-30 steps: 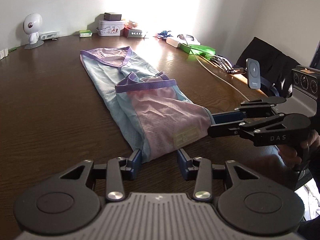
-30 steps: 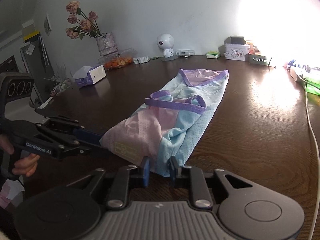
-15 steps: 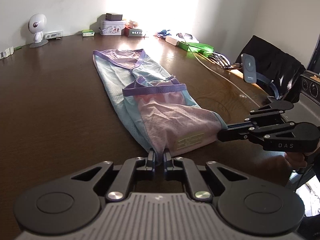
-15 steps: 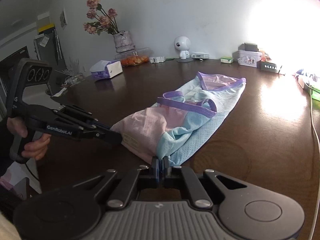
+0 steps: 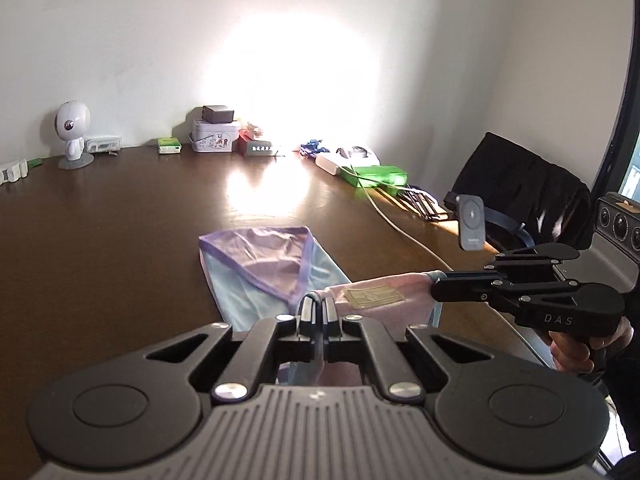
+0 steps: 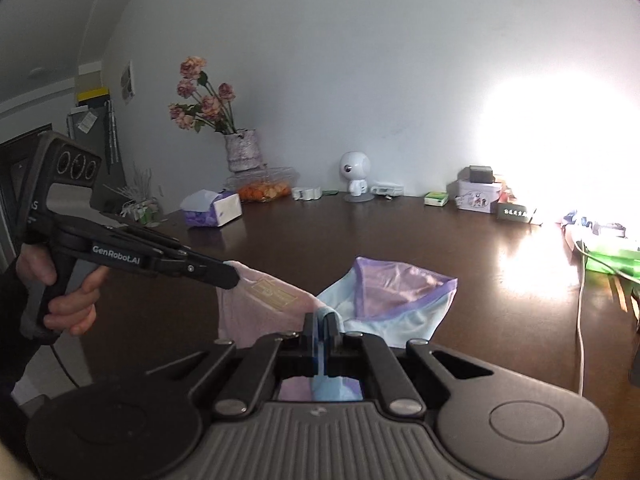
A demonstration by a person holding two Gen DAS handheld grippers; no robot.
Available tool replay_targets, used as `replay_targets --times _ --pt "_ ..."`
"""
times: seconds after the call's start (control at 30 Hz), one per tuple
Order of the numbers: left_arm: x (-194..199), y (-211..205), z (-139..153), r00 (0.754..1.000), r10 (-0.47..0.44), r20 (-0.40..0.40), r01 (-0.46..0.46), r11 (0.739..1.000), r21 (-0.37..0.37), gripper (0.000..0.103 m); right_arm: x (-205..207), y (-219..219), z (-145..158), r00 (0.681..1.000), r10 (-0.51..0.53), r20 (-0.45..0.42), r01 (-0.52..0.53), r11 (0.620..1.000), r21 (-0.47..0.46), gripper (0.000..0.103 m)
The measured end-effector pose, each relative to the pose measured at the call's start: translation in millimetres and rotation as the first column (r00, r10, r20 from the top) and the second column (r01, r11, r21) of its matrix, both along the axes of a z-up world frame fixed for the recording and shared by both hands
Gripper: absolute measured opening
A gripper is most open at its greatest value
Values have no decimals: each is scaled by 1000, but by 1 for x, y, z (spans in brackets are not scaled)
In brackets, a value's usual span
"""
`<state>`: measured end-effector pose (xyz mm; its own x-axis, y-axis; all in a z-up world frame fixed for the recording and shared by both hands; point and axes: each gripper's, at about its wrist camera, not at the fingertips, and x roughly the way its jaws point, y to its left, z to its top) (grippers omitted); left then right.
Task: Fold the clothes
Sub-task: 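Fold the grasped pink end over the strip toward the purple-trimmed end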
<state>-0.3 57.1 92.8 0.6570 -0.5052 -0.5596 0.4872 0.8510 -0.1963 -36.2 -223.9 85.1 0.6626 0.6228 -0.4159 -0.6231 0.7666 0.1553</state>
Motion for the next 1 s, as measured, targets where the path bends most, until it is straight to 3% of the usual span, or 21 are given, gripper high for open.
replay_targets --times 0.17,0.3,0.37,0.4,0.47,0.53,0.6,0.67,0.77,0.8,0.87,1.0 --pt "71 -8 -22 994 37 -107 -35 999 21 2 73 13 -3 998 -27 -50 26 999 -23 1" --pt "95 -4 -51 977 60 -204 -52 998 43 3 116 25 -26 987 -69 -143 58 995 -79 1" --pt "98 7 -59 968 102 -227 -97 995 35 9 129 28 -39 972 -125 -197 101 986 -131 3" --pt "98 15 -61 963 128 -235 -126 992 22 11 129 27 -43 969 -149 -198 122 982 -144 5" --pt "93 32 -56 955 169 -246 -178 984 -15 28 125 22 -45 963 -180 -199 152 977 -149 10" --pt "84 38 -49 957 179 -230 -196 979 -55 33 115 12 -39 963 -194 -187 177 978 -108 10" --pt "76 36 -40 965 162 -206 -183 979 -92 33 105 11 -33 970 -167 -179 159 986 -56 10" --pt "76 12 -41 976 110 -189 -128 988 -83 33 104 27 -34 975 -126 -181 117 991 -61 10" --pt "78 -22 -63 974 102 -204 -93 994 55 29 109 50 -50 966 -131 -221 102 985 -138 6" --pt "75 -22 -67 974 107 -198 -95 993 70 30 108 47 -55 959 -156 -236 122 981 -152 5" --pt "68 -8 -69 973 115 -202 -109 993 37 39 102 37 -59 947 -201 -251 164 974 -159 7" --pt "51 22 -59 969 130 -210 -140 990 -30 41 81 19 -51 940 -257 -224 228 963 -147 13"
